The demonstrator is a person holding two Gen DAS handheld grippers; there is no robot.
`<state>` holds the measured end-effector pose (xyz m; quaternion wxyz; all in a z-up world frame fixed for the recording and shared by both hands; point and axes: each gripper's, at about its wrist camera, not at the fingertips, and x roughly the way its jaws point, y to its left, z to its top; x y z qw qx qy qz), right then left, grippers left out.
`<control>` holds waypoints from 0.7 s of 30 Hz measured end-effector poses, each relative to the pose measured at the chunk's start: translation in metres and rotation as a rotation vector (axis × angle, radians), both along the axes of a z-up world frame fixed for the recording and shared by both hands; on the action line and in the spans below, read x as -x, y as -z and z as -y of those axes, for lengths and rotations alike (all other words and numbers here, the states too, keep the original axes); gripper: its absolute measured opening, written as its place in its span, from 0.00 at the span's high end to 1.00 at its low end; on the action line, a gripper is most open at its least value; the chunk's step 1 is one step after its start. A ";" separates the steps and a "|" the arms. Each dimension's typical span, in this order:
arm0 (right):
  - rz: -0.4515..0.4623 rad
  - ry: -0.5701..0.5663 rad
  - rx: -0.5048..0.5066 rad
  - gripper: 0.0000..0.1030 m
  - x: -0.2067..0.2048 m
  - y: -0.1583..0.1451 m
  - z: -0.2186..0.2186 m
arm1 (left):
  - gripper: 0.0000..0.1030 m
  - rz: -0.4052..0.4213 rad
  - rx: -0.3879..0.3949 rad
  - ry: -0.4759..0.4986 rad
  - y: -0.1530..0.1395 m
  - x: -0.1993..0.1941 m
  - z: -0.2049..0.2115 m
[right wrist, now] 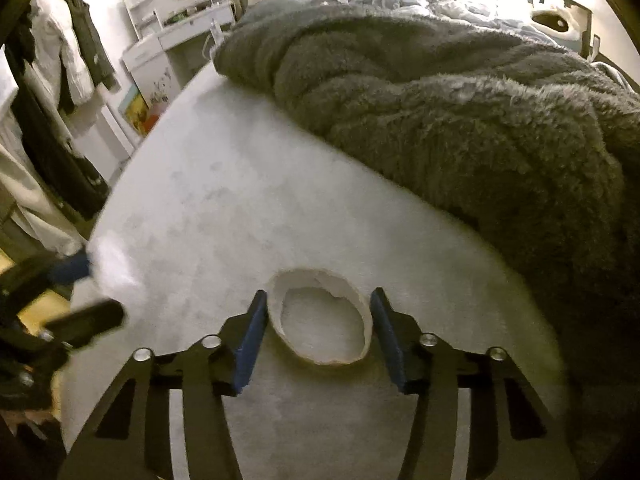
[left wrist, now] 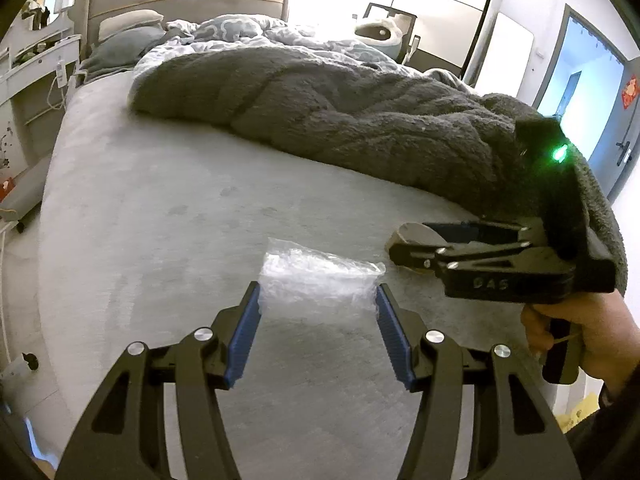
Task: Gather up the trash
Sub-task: 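Close the left gripper on the bubble wrap while the right gripper grasps the tape roll, then carry the bubble wrap and tape roll over the black bin with both tools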
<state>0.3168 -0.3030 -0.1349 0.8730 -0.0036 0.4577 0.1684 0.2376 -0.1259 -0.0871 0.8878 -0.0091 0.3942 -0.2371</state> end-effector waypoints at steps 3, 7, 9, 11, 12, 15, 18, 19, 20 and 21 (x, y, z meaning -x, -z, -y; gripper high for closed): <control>0.000 -0.005 0.017 0.55 0.001 0.003 -0.001 | 0.42 0.000 0.005 -0.010 -0.003 0.000 -0.005; 0.009 0.003 0.022 0.55 0.003 -0.001 0.000 | 0.42 0.001 0.016 -0.018 -0.007 0.000 -0.008; 0.015 0.010 0.018 0.55 0.005 -0.006 0.003 | 0.42 0.008 0.013 -0.016 -0.010 0.002 -0.008; 0.022 0.016 0.010 0.55 0.008 -0.014 0.005 | 0.42 0.017 0.011 -0.013 -0.013 0.005 -0.008; 0.028 0.017 0.006 0.55 0.010 -0.019 0.005 | 0.42 0.024 0.006 -0.011 -0.015 0.007 -0.007; 0.053 0.011 -0.007 0.55 0.016 -0.036 -0.001 | 0.42 0.034 -0.010 -0.014 -0.019 0.011 -0.009; 0.072 0.002 -0.029 0.55 0.025 -0.047 -0.005 | 0.42 0.047 -0.023 -0.035 -0.023 0.016 -0.016; 0.073 -0.001 -0.036 0.55 0.028 -0.049 -0.007 | 0.42 0.049 -0.024 -0.046 -0.023 0.017 -0.019; 0.070 -0.002 -0.047 0.55 0.031 -0.049 -0.010 | 0.42 0.052 -0.024 -0.063 -0.025 0.020 -0.024; 0.063 -0.004 -0.061 0.55 0.034 -0.047 -0.012 | 0.42 0.053 -0.023 -0.082 -0.025 0.022 -0.030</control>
